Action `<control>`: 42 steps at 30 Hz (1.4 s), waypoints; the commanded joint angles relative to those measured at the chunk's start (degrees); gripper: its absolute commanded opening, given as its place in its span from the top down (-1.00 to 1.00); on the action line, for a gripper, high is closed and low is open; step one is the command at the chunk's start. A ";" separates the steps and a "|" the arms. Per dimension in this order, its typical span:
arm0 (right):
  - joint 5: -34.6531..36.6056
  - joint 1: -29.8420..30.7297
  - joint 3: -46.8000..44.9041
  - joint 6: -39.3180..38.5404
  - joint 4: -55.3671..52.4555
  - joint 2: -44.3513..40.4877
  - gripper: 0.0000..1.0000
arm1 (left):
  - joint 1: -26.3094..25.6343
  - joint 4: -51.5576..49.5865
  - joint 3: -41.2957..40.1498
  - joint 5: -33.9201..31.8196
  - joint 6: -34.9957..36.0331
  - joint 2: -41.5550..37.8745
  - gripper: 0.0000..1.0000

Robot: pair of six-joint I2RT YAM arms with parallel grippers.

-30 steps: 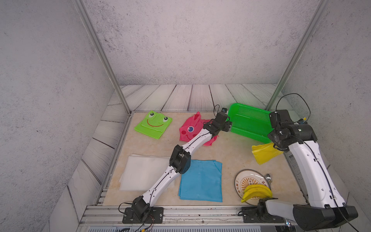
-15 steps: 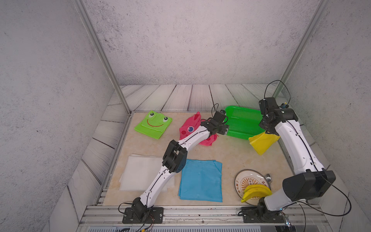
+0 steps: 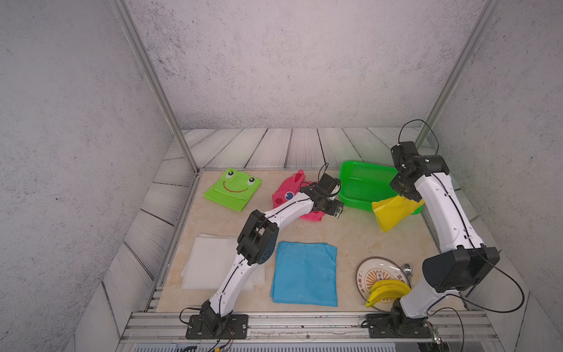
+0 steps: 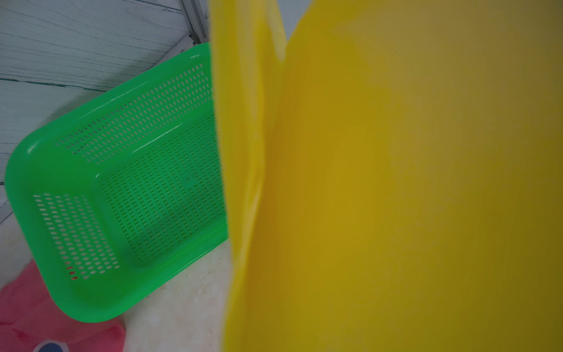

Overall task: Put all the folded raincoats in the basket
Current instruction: Move the basket to the center of the board.

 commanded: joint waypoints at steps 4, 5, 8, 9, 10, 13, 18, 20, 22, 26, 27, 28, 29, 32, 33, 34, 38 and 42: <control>1.87 -0.18 0.07 -0.08 -2.47 -5.98 1.00 | 0.23 -6.03 -2.21 25.73 36.02 -8.97 -0.99; 2.89 -0.28 -0.62 -0.86 -2.19 -6.69 1.00 | 0.32 -6.80 -3.46 28.26 42.89 -10.06 -0.99; 4.68 -0.22 -1.99 -1.10 -3.12 -8.23 1.00 | 0.41 -5.90 -5.14 30.41 55.80 -11.53 -0.99; 4.87 -0.37 -2.53 -1.02 -3.31 -8.71 1.00 | 0.45 -4.24 -4.67 29.68 55.95 -10.99 -0.99; 4.91 -0.33 -3.34 -0.95 -3.40 -9.35 1.00 | 0.56 -2.56 -3.63 29.31 56.03 -9.93 -0.99; 5.08 -0.30 -5.73 -0.50 -3.66 -11.51 1.00 | 1.07 1.97 -0.52 29.51 56.96 -6.06 -0.99; 5.97 -0.33 -8.47 -0.31 -4.28 -14.74 1.00 | 1.46 4.73 8.35 28.83 52.90 2.96 -0.99; 6.01 -0.36 -9.41 -0.27 -4.04 -15.88 1.00 | 1.80 6.12 12.52 28.39 50.34 6.90 -0.99; 6.12 -0.35 -9.98 -0.46 -3.60 -16.88 1.00 | 2.12 7.91 16.02 27.42 47.99 11.08 -0.99; 6.75 -0.46 -9.41 -1.47 -3.32 -17.38 1.00 | 2.34 5.43 25.94 25.22 47.91 18.13 -0.97; 6.68 -0.37 -9.12 -1.78 -3.26 -17.30 1.00 | 2.34 5.35 27.23 24.61 48.06 19.19 -0.96; 6.60 -0.46 -8.83 -2.04 -3.15 -17.08 1.00 | 2.34 5.57 28.11 23.96 48.03 20.02 -0.93; 6.33 -0.46 -8.50 -2.45 -2.95 -16.91 1.00 | 2.34 5.54 28.41 23.57 48.34 20.45 -0.87; 5.47 -0.42 -7.95 -3.33 -2.11 -16.44 1.00 | 2.30 3.45 28.42 23.11 50.97 20.96 -0.80; 5.15 -0.46 -7.84 -3.54 -1.76 -16.29 1.00 | 2.17 2.40 28.30 23.07 51.78 21.01 -0.78; 4.73 -0.46 -7.77 -3.65 -1.32 -16.21 1.00 | 2.10 1.23 28.13 22.94 52.60 20.97 -0.72; 2.95 -0.46 -8.10 -4.18 0.15 -15.89 1.00 | 1.40 -3.97 26.88 21.91 56.83 20.64 -0.58; 1.89 -0.45 -8.18 -4.27 0.79 -15.53 1.00 | 0.68 -8.22 26.00 20.54 60.51 20.31 -0.55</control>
